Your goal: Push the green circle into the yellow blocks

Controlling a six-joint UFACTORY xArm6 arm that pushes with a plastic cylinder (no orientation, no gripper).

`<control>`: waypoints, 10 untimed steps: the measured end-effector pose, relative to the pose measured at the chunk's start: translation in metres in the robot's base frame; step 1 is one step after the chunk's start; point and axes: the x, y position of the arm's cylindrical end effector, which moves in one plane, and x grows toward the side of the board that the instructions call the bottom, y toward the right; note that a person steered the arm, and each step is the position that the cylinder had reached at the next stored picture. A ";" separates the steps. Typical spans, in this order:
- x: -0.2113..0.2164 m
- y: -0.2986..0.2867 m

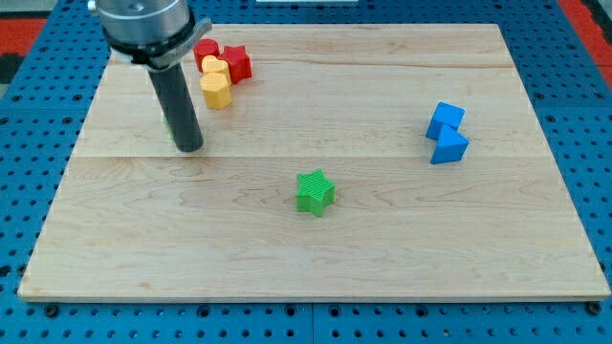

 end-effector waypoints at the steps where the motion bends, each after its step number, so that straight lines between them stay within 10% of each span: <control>1: -0.023 -0.018; 5: -0.086 -0.104; 8: -0.082 -0.063; 10: -0.019 0.179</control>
